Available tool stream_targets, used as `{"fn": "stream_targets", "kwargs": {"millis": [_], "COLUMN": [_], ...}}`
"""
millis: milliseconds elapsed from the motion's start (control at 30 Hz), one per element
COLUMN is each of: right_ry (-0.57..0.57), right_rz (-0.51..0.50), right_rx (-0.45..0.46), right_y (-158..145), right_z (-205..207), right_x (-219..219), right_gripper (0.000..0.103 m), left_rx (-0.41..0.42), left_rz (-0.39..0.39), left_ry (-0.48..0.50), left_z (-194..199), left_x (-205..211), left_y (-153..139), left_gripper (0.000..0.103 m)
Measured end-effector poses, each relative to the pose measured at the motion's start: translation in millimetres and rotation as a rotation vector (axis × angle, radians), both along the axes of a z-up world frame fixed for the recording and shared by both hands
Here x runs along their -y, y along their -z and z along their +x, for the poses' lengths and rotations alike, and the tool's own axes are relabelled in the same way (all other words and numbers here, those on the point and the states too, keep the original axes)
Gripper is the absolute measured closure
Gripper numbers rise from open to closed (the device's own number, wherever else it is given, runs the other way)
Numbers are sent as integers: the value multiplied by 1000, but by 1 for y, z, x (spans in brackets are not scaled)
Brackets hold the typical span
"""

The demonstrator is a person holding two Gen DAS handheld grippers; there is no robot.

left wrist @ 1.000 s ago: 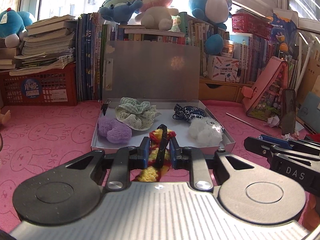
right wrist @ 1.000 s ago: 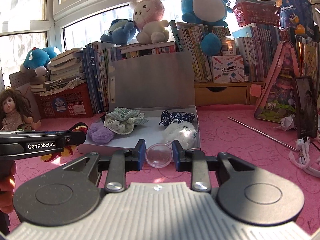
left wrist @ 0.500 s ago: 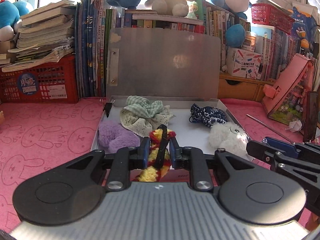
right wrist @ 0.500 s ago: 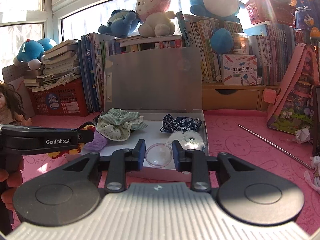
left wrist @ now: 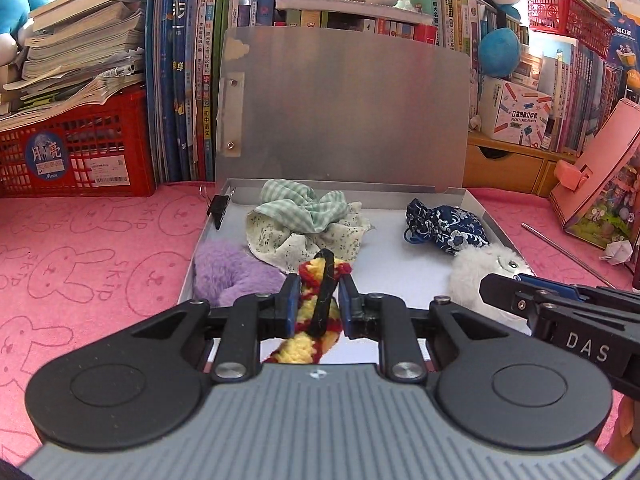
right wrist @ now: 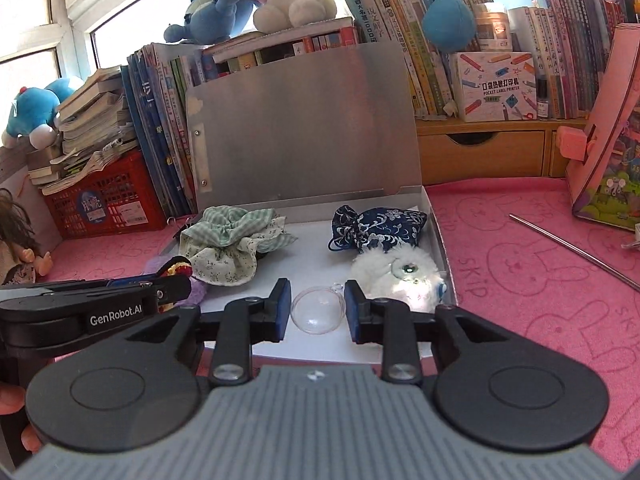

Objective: Organize objects
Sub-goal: 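Carry the knitted strap and the clear cap over the white box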

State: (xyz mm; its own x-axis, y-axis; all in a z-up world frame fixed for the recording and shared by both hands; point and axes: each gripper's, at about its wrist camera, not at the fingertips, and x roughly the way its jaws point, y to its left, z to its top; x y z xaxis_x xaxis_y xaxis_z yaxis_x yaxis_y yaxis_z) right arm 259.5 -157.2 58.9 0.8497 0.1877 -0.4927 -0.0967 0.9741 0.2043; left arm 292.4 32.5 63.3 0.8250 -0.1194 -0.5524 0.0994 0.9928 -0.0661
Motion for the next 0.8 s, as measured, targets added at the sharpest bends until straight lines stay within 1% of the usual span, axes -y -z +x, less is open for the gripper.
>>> {"fn": "stream_targets", "kwargs": {"millis": [200,267,333,400,467,600,700,800], "right_ry": [-8,-19,-21,-21,-14,-8,-2,-6], "right_rz": [22,27,35,69,100,154,159,138], "right_rx": [-20,-20,-21,-31,-35,-51,-69,-83], "right_y": [4,3,0,-5,-9,-8,-4,2], "right_z": [13,18,26,38,48,64,73,79], "right_x": [3,4,6,11,16,23,23,20], "right_gripper": [70,70,70,70,70,70,70,70], "left_rx": [-16,-4,7,11,14,-7,-19,-19], "left_rz": [5,25,19,2,7,13,7,14], "left_ry": [5,10,8,2,1,3,5,14], "left_z": [16,27,38,48,54,64,68,70], "left_x": [-3,-3,-5,-8,-8,-8,-8,-7], "left_y": [5,2,-3,-6,-6,2,10,14], "left_gripper": [78,78,78,78,78,78,78,78]}}
